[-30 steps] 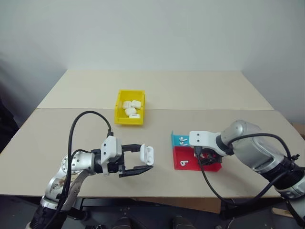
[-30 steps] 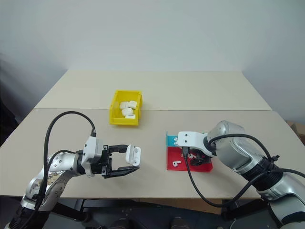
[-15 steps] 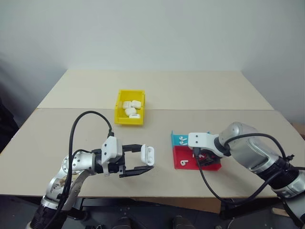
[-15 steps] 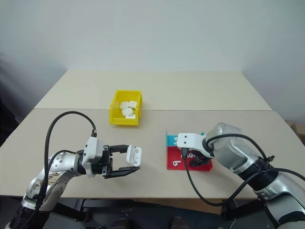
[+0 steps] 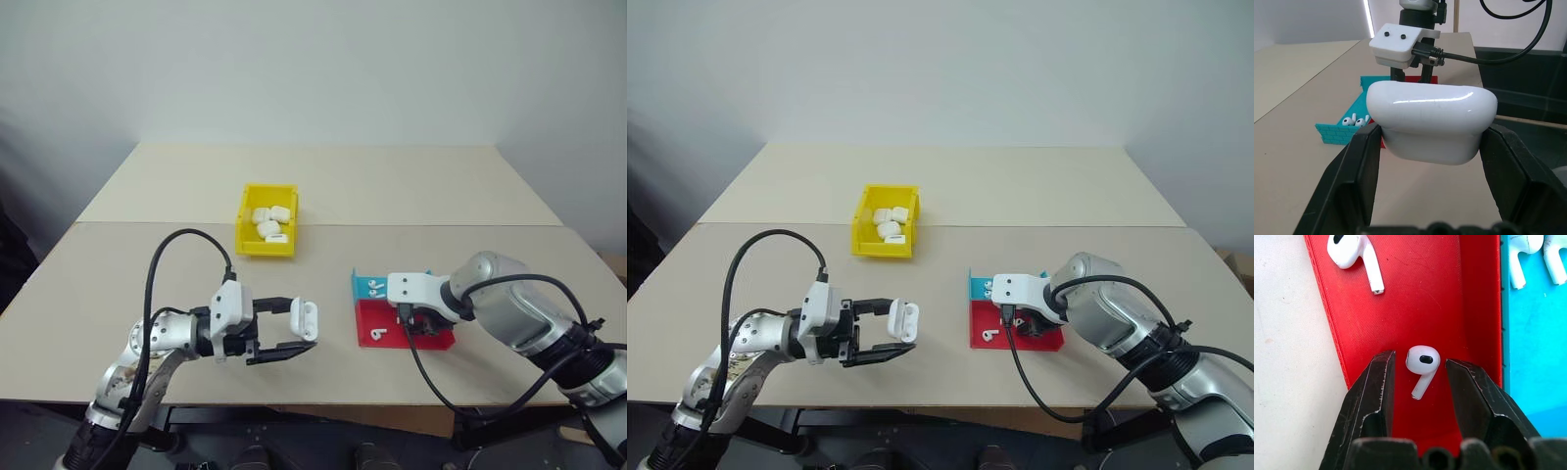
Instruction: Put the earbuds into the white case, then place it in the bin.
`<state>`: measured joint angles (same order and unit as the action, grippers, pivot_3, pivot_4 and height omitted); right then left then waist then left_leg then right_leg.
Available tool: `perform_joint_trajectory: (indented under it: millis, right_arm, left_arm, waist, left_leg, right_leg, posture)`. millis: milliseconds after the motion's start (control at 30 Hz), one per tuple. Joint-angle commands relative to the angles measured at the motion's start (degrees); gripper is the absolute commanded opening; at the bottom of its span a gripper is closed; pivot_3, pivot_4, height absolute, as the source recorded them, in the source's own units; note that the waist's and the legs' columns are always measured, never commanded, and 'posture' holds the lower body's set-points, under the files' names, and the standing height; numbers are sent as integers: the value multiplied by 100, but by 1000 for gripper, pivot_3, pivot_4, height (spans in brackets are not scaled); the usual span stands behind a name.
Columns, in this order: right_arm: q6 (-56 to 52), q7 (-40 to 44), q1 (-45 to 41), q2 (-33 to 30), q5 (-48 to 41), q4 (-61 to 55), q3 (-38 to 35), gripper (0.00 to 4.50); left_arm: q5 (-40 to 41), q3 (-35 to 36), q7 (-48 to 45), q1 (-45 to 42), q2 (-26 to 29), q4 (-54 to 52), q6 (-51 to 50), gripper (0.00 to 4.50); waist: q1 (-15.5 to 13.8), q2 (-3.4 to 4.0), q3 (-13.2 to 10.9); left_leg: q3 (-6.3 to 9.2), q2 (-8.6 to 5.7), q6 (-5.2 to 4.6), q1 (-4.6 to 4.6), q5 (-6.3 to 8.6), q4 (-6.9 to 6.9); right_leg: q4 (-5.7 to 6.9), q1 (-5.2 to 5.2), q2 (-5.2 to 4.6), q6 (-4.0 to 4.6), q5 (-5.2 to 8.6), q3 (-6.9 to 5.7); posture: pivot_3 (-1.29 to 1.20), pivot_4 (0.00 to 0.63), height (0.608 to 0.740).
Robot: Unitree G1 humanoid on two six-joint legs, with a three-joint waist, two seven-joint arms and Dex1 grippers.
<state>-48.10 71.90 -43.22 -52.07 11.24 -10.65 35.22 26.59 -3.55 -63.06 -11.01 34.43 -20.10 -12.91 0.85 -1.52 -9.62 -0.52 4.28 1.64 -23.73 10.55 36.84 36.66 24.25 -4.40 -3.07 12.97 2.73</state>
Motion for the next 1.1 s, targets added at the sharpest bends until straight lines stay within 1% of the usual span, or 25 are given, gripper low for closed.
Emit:
perform_joint_trajectory:
  millis: [33, 267, 300, 333, 833, 933, 1100]
  right_arm:
    - [90, -44, 63, -38, 117, -70, -48, 2034]
    - [144, 19, 90, -25, 131, -95, -87, 2034]
    - [137, 19, 91, -18, 133, -94, -90, 1657]
    - [143, 21, 95, -18, 139, -96, -91, 1475]
    - [194, 60, 186, -45, 166, -189, -97, 1475]
    - [224, 51, 215, -39, 180, -190, -93, 949]
    - [233, 81, 219, -48, 194, -240, -96, 949]
  left_arm:
    - [-3, 10, 38, -45, 28, -80, 65, 2753]
    - [8, 15, 31, -38, 39, -101, 57, 2753]
    - [12, 13, 25, -39, 41, -104, 55, 2753]
    - [16, 13, 21, -40, 41, -105, 55, 2753]
    - [17, -4, 5, -69, 38, -107, 47, 2753]
    - [18, -5, -9, -68, 40, -91, 57, 2753]
    - [35, 1, -18, -60, 49, -111, 41, 2753]
  waist:
    - [-1, 0, 0]
    - [-3, 0, 0]
    - [-3, 0, 0]
    - [-2, 0, 0]
    - [0, 0, 0]
    - [1, 0, 0]
    - [-1, 0, 0]
  left_leg:
    - [0, 0, 0, 0, 0, 0]
    - [0, 0, 0, 0, 0, 0]
    - [0, 0, 0, 1, 0, 0]
    - [0, 0, 0, 0, 0, 0]
    - [0, 0, 0, 1, 0, 0]
    - [0, 0, 0, 1, 0, 0]
    - [0, 0, 0, 1, 0, 0]
  right_leg:
    - [0, 0, 0, 0, 0, 0]
    - [-1, -1, 0, 5, 4, 0]
    - [-1, -1, 0, 6, 4, 0]
    - [-1, -1, 0, 6, 4, 0]
    - [-1, -1, 0, 6, 5, -1]
    - [-2, -1, 0, 7, 6, -1]
    - [-2, -1, 0, 8, 7, -1]
  posture:
    - [0, 150, 740]
    - [0, 150, 740]
    - [0, 150, 740]
    - [0, 150, 740]
    - [0, 150, 740]
    - [0, 150, 740]
    - [0, 150, 740]
